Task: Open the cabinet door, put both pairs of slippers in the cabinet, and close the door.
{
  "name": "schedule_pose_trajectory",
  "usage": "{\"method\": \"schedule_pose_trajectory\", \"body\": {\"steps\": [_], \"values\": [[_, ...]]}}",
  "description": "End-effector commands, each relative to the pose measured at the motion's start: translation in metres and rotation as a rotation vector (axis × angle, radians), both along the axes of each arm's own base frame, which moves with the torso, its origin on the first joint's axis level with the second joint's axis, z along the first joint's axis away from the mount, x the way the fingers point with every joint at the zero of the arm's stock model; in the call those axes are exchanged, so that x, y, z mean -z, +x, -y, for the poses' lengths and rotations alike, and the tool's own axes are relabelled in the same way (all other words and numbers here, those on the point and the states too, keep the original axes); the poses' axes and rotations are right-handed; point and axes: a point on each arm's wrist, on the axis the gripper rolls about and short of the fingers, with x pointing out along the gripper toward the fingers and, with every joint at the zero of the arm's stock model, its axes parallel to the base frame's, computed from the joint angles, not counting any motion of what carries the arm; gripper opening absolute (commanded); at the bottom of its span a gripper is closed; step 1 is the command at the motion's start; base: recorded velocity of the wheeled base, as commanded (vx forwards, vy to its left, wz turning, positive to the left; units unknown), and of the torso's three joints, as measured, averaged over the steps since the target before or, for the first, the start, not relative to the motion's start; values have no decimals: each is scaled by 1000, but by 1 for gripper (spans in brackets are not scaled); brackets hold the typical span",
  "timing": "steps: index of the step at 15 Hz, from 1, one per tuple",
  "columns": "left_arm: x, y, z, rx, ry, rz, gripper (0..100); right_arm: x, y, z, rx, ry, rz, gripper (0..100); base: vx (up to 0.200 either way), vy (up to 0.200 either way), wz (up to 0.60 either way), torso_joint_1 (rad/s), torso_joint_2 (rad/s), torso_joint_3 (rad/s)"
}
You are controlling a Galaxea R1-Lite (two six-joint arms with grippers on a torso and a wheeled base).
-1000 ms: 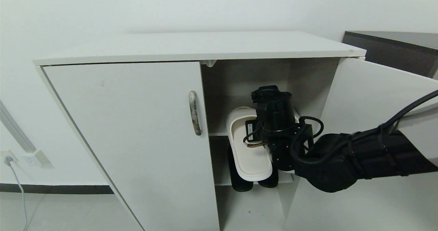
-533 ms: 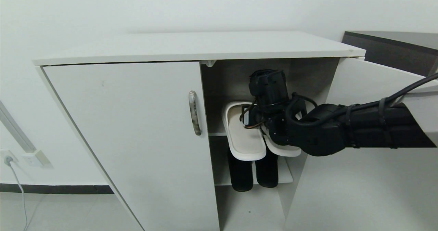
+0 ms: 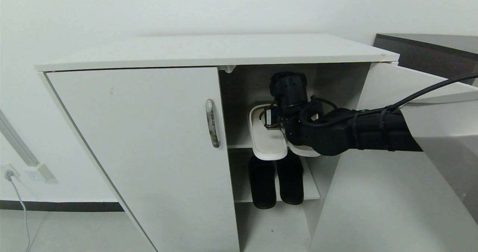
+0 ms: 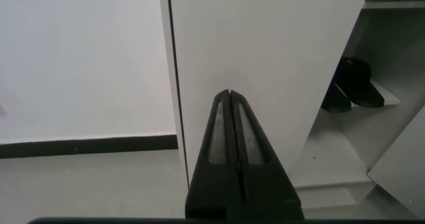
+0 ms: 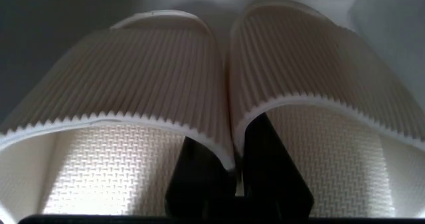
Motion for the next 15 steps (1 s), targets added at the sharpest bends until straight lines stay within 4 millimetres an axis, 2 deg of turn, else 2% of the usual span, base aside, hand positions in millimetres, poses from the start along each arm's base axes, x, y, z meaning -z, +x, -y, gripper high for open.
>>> {"method": "schedule_pose_trajectory", "body": {"steps": [1,5,15], "values": [[0,0,0,-1,0,0,0,5,14,0,18,1,5,0,0,0,0,0,0,0],[0,0,0,-1,-2,0,0,7,28,3,38,6,21,0,0,0,0,0,0,0],[0,0,0,-16,-3,0,0,17,38,4,52,-2,13,0,0,0,0,0,0,0]]}}
